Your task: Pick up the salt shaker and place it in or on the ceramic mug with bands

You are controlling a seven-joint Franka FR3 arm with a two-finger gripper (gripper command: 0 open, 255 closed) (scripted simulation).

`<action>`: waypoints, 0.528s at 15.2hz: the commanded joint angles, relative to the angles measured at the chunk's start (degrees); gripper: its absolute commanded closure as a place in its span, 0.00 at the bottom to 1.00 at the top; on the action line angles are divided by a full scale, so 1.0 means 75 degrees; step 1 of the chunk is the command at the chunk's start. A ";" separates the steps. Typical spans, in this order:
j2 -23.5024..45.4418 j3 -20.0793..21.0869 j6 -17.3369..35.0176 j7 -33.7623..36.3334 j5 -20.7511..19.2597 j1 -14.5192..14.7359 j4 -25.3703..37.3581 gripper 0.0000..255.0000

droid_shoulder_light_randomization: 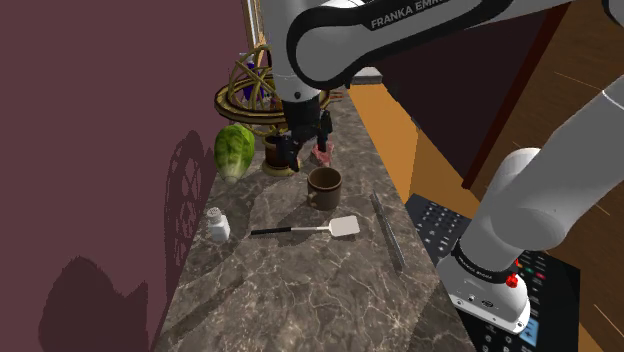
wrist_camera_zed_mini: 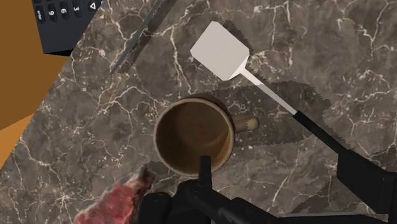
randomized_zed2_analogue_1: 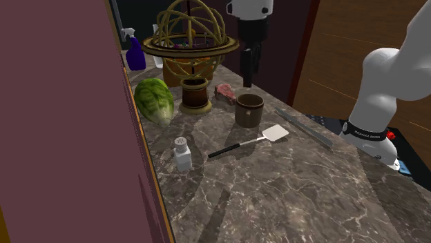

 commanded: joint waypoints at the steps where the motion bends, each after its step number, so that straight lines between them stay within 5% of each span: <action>1: 0.0483 0.0223 0.0238 0.0318 -0.0113 0.0061 0.0278 0.00; 8: 0.2426 0.0820 0.0612 0.1485 -0.0916 0.0376 0.1807 0.00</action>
